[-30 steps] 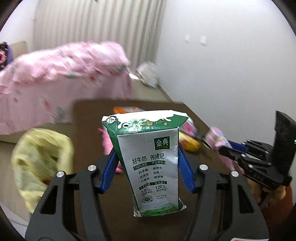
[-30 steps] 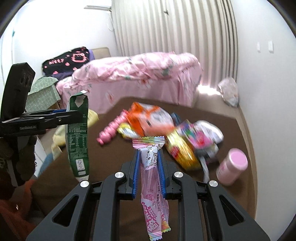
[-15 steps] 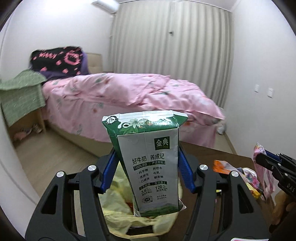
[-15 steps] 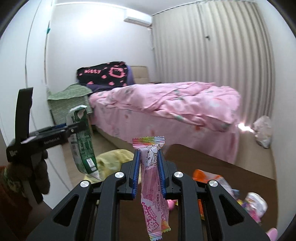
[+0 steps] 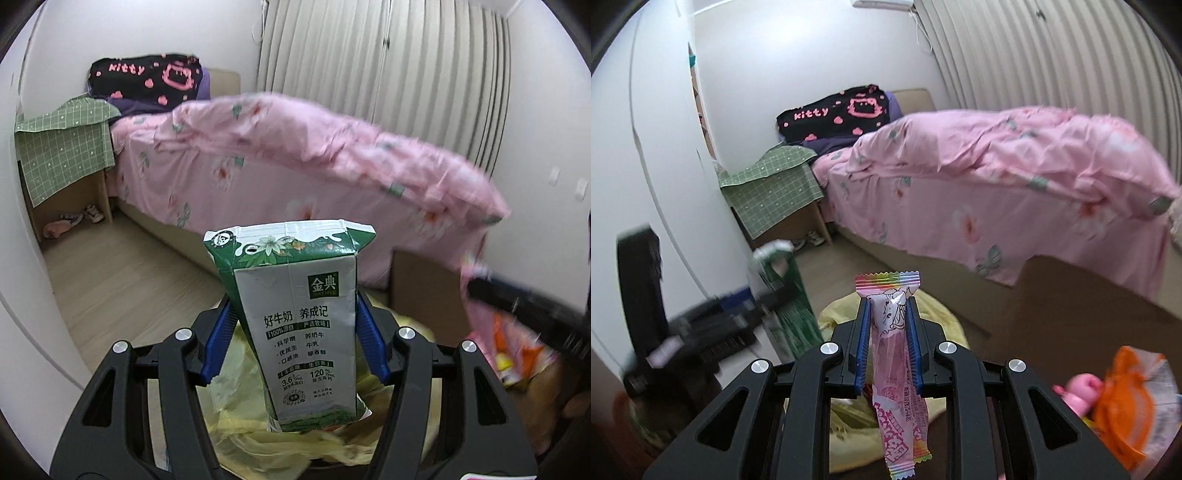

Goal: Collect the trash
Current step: 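Carry carton and wrapper over the yellow bag and open both tools, then move both tools back over the snack pile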

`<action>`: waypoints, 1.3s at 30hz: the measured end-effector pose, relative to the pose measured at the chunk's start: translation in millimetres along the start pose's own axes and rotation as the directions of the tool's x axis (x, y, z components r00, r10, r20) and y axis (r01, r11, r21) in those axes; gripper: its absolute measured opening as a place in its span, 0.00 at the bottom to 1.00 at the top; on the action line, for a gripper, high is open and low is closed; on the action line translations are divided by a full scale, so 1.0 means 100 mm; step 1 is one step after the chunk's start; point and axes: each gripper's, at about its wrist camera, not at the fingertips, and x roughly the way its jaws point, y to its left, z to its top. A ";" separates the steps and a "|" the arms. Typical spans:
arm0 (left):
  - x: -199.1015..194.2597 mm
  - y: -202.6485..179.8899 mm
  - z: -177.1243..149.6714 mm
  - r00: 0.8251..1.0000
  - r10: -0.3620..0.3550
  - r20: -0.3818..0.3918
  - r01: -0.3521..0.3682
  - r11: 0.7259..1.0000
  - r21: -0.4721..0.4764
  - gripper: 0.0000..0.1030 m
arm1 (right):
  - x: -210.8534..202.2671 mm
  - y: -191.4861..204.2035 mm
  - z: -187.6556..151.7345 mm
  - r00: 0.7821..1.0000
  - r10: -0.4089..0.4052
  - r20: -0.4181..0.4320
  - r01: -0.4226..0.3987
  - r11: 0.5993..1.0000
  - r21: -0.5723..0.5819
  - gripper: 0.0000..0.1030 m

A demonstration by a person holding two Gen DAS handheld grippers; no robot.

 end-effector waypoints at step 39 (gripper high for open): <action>-0.30 -1.26 -0.13 0.921 -0.378 -0.096 0.386 0.918 0.091 0.84 | -1.92 -1.10 -0.90 0.866 -0.500 -0.010 0.499 0.864 0.064 0.43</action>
